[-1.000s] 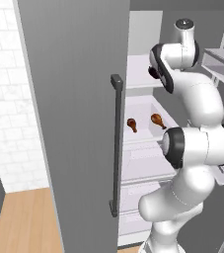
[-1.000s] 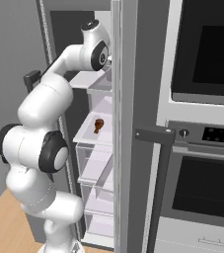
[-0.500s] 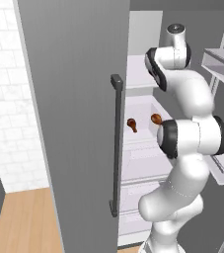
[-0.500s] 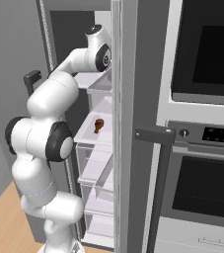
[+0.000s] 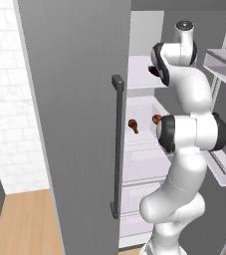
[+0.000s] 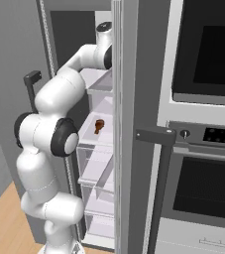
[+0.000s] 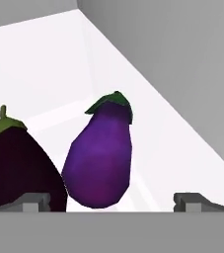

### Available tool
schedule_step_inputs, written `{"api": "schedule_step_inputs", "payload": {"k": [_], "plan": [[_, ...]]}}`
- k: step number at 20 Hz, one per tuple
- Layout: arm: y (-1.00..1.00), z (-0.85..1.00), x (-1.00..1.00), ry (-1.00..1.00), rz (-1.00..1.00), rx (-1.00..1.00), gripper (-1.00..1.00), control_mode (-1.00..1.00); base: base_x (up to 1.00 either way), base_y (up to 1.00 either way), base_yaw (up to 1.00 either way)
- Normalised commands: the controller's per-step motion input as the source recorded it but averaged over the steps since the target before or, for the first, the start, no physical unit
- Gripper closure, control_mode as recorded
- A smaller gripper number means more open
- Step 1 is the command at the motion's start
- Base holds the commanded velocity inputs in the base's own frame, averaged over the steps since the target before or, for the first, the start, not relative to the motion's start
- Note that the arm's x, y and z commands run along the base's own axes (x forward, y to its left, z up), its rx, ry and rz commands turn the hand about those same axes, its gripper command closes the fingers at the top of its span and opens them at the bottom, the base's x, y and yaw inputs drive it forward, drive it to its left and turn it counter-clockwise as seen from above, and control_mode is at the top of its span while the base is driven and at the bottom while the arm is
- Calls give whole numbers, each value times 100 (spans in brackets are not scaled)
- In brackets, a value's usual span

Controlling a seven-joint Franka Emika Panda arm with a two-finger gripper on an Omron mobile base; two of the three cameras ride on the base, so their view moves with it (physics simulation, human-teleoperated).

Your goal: Place one eggplant and one chicken drumstick in each tupperware on the nearby counter, to pack two identical lunches.

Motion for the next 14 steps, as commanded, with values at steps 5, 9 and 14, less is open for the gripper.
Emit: {"api": "schedule_step_inputs", "payload": {"k": [5,9,14], "plan": [[0,8,7,0,-1,0,-100,-100,0,0,0],[0,3,8,0,-6,0,-100,-100,0,0,0],[0,-7,24,0,-4,0,-100,-100,0,0,0]]}}
